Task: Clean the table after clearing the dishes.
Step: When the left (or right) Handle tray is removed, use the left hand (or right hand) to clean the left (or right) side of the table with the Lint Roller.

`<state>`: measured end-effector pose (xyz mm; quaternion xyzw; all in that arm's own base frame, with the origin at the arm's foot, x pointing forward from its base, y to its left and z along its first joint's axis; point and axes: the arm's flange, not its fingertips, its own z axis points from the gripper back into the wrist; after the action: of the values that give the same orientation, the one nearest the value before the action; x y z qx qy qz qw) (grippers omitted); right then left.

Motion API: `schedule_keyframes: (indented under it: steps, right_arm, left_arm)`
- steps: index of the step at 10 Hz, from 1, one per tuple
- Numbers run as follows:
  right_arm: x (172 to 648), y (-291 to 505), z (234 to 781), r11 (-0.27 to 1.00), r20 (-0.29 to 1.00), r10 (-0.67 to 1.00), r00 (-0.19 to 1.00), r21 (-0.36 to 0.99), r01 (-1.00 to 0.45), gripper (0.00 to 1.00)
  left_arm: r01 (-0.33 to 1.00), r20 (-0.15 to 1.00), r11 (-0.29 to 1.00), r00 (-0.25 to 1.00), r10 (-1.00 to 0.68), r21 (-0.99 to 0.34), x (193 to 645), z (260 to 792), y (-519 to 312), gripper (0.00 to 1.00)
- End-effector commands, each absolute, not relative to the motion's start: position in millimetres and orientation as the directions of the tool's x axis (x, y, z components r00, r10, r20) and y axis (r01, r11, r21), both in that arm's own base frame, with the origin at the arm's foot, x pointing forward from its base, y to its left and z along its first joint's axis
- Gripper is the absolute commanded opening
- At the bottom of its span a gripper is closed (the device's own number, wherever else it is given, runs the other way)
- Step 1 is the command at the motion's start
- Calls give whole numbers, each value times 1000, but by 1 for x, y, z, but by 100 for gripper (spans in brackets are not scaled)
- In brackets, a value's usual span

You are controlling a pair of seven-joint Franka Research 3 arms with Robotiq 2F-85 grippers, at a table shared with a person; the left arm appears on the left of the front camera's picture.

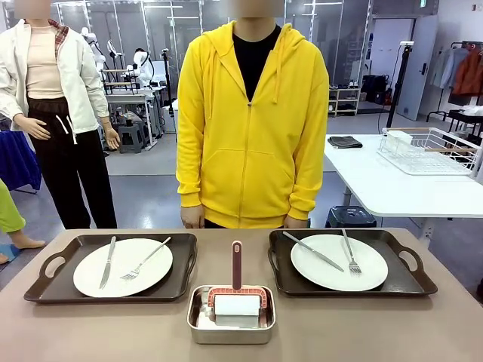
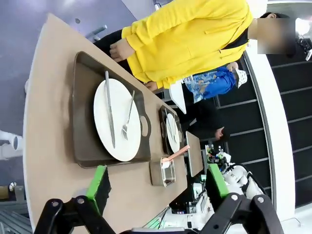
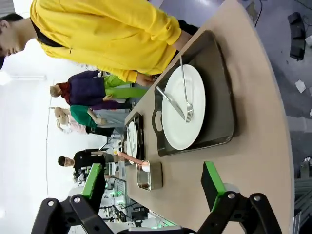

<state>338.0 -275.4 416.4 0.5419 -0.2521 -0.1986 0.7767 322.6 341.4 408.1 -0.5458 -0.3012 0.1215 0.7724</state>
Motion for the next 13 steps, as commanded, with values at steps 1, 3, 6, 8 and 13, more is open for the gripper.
schedule_keyframes:
  steps: [1, 3, 6, 8, 13]
  right_arm:
    - [349, -262, 416, 335, 177, -549, 817, 942, 22, 100]
    - [349, -262, 416, 335, 177, -549, 817, 942, 22, 100]
    - [349, -262, 416, 335, 177, -549, 817, 942, 22, 100]
    - [349, -262, 416, 335, 177, -549, 817, 942, 22, 100]
    - [349, -262, 416, 335, 177, -549, 817, 942, 22, 100]
  left_arm:
    - [174, 350, 372, 804, 481, -912, 333, 407, 330, 100]
    - [174, 350, 372, 804, 481, -912, 333, 407, 330, 100]
    - [174, 350, 372, 804, 481, -912, 333, 407, 330, 100]
    - [174, 350, 372, 804, 481, -912, 333, 407, 330, 100]
    - [174, 350, 372, 804, 481, -912, 333, 407, 330, 100]
